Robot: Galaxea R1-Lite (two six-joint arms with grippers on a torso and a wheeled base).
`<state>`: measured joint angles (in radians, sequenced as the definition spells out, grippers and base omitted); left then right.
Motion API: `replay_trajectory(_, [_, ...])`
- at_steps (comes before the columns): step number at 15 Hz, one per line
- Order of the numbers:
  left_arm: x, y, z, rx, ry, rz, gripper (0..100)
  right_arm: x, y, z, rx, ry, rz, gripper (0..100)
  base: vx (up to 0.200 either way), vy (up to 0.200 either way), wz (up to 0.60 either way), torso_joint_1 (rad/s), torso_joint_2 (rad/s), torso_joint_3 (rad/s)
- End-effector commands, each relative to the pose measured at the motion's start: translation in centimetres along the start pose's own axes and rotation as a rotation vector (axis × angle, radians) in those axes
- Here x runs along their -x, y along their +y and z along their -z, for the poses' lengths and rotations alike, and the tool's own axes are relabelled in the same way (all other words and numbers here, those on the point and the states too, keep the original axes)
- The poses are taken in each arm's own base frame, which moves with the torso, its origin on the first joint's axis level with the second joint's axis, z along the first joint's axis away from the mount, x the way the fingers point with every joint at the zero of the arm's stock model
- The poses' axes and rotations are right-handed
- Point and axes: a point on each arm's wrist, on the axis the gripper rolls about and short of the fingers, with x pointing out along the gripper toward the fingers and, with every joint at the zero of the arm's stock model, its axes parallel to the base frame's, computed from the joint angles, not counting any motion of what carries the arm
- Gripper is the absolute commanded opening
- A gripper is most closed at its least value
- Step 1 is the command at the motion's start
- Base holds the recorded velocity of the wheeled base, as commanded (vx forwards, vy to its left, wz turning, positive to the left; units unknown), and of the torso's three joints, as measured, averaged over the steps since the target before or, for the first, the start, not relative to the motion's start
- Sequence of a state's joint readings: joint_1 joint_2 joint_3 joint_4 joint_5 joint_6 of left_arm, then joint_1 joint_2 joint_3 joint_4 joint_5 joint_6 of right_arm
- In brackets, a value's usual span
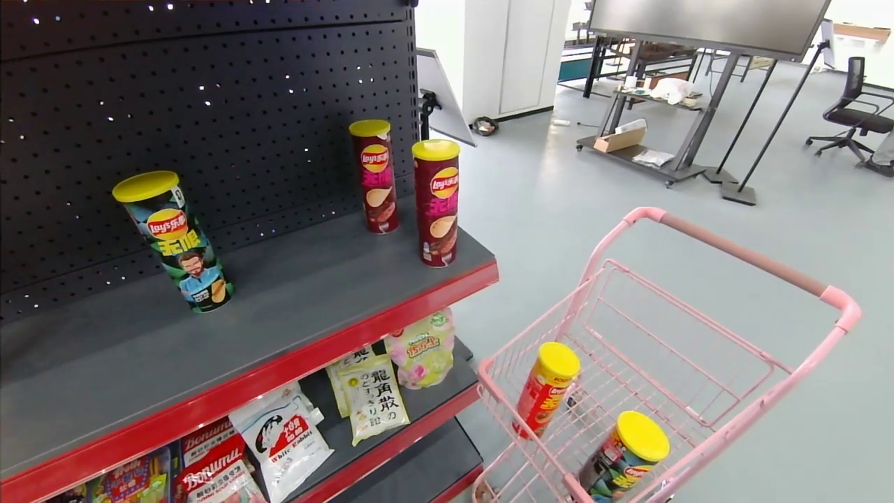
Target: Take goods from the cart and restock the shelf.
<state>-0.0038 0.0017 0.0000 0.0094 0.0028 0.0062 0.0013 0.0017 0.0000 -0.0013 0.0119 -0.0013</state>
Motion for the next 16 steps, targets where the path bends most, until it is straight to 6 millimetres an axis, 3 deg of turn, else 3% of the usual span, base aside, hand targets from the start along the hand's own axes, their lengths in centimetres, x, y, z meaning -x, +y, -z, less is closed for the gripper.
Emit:
replay_trajectory(1, [0.00, 0.00, 0.00, 0.000, 0.000, 0.000, 100, 0.00, 0.00, 0.00, 0.000, 0.000, -0.001, 100, 0.000, 0.000, 0.00, -0.134, 0.34, 0.188])
replay_trajectory(16, [0.00, 0.00, 0.00, 0.000, 0.000, 0.000, 100, 0.00, 0.00, 0.00, 0.000, 0.000, -0.001, 100, 0.000, 0.000, 0.00, -0.147, 0.37, 0.220])
